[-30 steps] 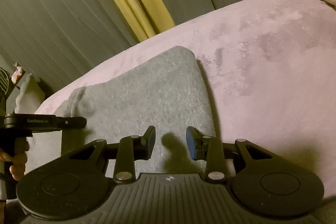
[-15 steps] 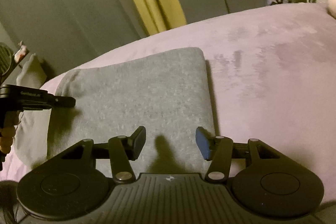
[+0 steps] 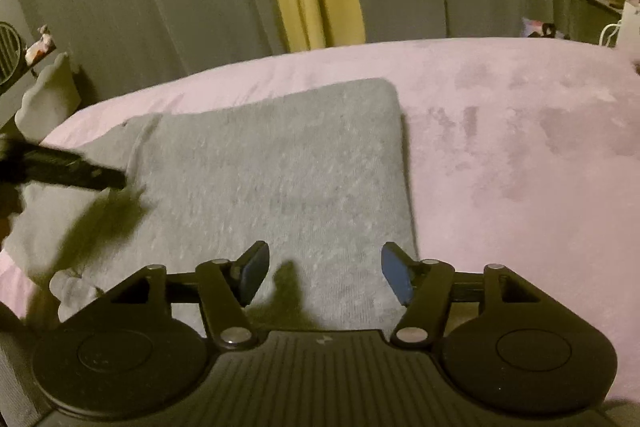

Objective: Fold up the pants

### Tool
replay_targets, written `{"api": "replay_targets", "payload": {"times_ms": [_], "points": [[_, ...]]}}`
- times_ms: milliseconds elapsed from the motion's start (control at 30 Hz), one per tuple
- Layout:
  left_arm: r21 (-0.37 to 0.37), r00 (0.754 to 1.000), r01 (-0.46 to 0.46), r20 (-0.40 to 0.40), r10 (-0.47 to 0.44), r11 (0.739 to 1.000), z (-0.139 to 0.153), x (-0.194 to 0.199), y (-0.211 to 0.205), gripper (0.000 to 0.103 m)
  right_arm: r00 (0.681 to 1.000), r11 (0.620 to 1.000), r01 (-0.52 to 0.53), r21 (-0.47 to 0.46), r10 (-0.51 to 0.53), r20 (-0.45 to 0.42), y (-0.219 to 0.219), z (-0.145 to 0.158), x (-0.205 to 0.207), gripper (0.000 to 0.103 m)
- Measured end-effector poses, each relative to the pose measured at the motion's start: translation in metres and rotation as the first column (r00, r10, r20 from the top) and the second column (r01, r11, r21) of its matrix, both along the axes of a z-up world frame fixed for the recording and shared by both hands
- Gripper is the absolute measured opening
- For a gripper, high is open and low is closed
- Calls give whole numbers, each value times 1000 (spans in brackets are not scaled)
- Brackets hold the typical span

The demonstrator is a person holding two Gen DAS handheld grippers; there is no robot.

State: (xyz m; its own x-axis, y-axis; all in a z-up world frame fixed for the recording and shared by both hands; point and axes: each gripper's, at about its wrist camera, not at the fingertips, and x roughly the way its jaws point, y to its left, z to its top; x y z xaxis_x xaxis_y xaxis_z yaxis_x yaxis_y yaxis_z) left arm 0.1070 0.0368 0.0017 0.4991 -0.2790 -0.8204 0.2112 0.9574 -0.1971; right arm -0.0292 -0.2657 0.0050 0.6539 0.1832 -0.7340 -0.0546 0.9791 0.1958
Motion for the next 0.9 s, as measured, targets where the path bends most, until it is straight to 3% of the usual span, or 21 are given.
{"api": "replay_targets", "payload": {"times_ms": [167,233,433,500,567,633,767,867,900], "points": [[-13,993,-5,-117,3,1000,-19,-22,1,78,1000,1000,18,6,-17,-26,4,-6,4,64],[-1,988,-3,-153,3,1000,-27,-25,-3,67,1000,1000,3,-2,-3,-24,8,-4,3,65],[-6,990,-8,-141,7,1000,-32,-8,-10,42,999,999,-20,-32,19,-33,21,-6,2,70],[1,992,0,-128,0,1000,-33,-7,-10,27,999,998,-29,-60,27,-35,27,-7,2,71],[-28,993,-11,-120,7,1000,-30,-7,-6,20,999,996,-38,-85,35,-35,32,-7,0,71],[-31,997,-14,-70,12,999,-21,-12,-4,18,999,996,-39,-81,37,-33,33,-6,0,71],[14,995,13,100,-14,1000,-1,-24,-7,17,999,999,-47,-1,47,-17,35,-1,-4,71],[11,1000,-21,7,21,1000,-16,-13,-1,21,996,997,-77,-10,77,-36,43,-7,-4,75],[31,998,-44,-39,46,999,-25,-8,0,29,995,995,-91,-36,90,-43,46,-10,-4,76]]}}
